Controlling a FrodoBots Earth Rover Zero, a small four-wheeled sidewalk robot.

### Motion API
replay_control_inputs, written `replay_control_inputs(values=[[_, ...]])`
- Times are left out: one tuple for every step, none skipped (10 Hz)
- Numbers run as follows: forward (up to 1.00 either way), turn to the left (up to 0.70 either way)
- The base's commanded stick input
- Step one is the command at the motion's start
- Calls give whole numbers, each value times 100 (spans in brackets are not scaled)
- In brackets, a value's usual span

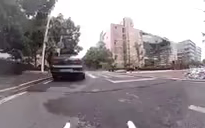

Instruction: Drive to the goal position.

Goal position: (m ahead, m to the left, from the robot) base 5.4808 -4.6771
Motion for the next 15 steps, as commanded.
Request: replay_control_inputs(values=[[45,4],[45,19],[45,27],[45,27],[45,27],[45,27],[45,27],[45,27],[45,27],[45,27],[45,27],[45,27],[45,23],[45,0],[45,0]])
